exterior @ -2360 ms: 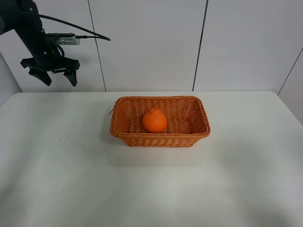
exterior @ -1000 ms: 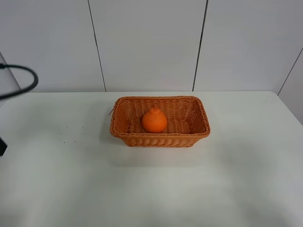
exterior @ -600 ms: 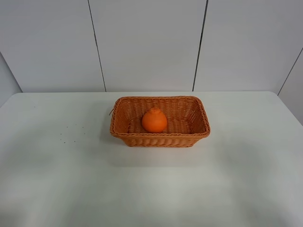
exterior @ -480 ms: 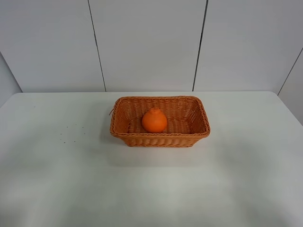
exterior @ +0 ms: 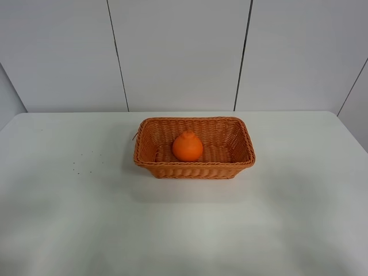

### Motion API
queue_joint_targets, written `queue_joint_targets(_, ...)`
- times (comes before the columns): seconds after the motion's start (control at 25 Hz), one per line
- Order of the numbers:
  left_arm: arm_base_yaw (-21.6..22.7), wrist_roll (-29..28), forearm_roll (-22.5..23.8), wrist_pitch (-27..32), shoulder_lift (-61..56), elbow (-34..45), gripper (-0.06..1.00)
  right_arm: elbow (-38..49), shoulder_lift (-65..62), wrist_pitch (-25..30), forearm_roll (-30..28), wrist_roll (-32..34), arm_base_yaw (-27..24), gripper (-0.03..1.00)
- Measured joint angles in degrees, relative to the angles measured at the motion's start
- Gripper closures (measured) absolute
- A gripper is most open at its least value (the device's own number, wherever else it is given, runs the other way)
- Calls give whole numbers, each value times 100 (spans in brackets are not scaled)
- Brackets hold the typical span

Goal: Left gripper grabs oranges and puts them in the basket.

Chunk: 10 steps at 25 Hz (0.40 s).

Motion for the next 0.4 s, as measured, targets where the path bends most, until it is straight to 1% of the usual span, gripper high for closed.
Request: queue_joint_targets(0.4,0,-48,0,0,-16,0,5,0,0,0,0,0,0,27)
